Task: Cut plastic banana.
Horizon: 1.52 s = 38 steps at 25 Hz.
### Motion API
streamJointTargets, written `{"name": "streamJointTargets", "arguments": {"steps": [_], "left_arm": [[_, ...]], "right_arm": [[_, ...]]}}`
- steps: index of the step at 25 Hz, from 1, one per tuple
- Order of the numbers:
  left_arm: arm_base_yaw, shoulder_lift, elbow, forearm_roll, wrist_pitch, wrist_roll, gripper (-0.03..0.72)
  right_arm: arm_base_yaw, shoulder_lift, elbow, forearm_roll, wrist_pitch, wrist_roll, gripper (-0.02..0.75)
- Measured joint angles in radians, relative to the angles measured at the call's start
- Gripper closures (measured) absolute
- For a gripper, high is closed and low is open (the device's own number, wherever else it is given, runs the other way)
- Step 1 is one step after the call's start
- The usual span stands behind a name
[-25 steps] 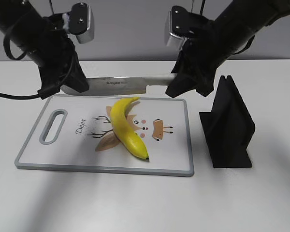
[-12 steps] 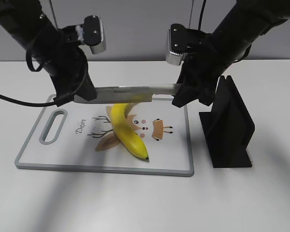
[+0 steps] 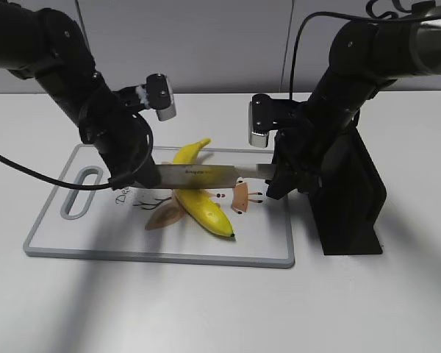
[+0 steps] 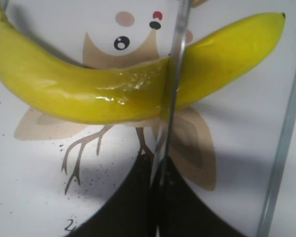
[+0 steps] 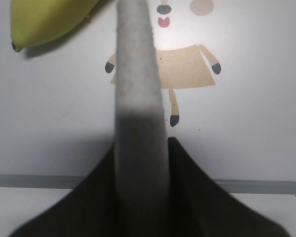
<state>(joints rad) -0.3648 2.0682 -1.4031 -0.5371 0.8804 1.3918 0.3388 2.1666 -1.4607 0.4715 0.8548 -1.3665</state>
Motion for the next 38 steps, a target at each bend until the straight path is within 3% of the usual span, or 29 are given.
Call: {"name": "streamJointTargets", "arguments": {"steps": [22,25,32,38], "left_arm": [[-0.008,-0.244,0.024,0.023,0.040,-0.023,0.676],[-0.008,-0.247,0.024,0.022,0.036,-0.029,0.606],[-0.007,-0.251,0.026,0.014,0.028,-0.038,0.298],[-0.007,-0.286,0.027,0.012,0.010,-0.041,0.227]], "right_arm": [[0.011,-0.249,0.003,-0.019,0.053,0.041,0.541],[0.011,-0.256,0.003,-0.018,0.061,0.047,0.541],[0.011,-0.256,0.003,-0.018,0.062,0.059,0.552],[0.010,-0.258,0.003,-0.041,0.061,0.071,0.555]]}}
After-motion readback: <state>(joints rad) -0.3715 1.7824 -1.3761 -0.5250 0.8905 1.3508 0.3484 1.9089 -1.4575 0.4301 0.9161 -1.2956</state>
